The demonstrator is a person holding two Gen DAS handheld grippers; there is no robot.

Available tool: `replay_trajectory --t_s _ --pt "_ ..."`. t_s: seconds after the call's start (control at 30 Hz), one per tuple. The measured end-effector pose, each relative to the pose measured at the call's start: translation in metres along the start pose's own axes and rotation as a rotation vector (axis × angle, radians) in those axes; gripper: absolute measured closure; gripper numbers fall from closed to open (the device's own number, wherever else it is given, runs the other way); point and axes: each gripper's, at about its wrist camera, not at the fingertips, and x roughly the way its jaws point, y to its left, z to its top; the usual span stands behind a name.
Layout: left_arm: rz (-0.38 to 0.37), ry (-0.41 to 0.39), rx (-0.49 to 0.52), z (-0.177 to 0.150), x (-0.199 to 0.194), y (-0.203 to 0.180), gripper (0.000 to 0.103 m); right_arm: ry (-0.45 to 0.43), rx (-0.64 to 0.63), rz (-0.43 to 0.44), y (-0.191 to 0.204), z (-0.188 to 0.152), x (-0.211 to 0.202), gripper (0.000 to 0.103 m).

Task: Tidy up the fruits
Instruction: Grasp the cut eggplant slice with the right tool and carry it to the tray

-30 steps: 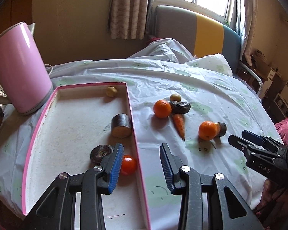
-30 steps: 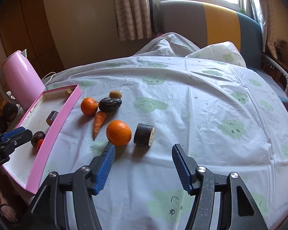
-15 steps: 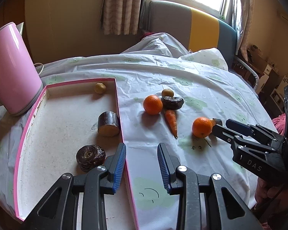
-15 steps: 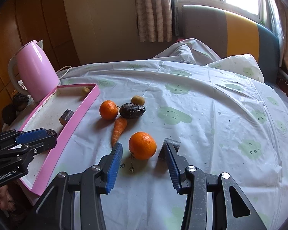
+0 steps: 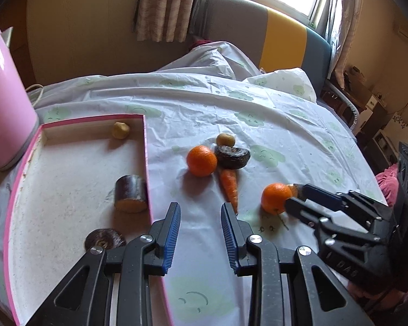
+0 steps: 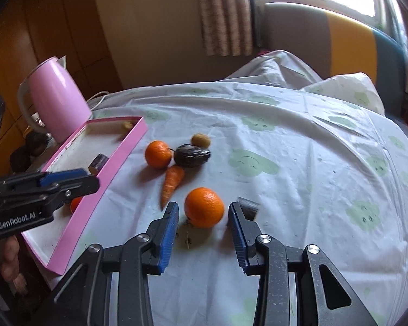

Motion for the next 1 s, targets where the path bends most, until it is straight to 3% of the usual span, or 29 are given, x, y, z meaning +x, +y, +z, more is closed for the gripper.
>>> replay_trajectory --t_s 0.2,0.47,0.67,0.93,1.0 --pt "-0.006 0.016 -0.024 0.016 0.014 0.003 0.072 0.023 -0.035 -0.016 0.0 0.004 0.016 0.064" --pt "-0.011 0.031 -0.029 0.038 0.036 0.003 0.069 -0.045 0.118 -0.045 -0.026 -0.004 -0.002 0.063" --pt "-0.008 0.048 -0.051 0.053 0.059 0.001 0.063 -0.028 0.171 -0.079 -0.042 -0.007 0.002 0.06" --pt "0.019 0.086 -0.019 0.056 0.086 -0.002 0.063 -0.019 0.197 -0.116 -0.059 -0.012 0.005 0.06" --pt "0.012 0.093 -0.017 0.055 0.09 -0.001 0.063 -0.013 0.194 -0.127 -0.06 -0.011 0.006 0.053"
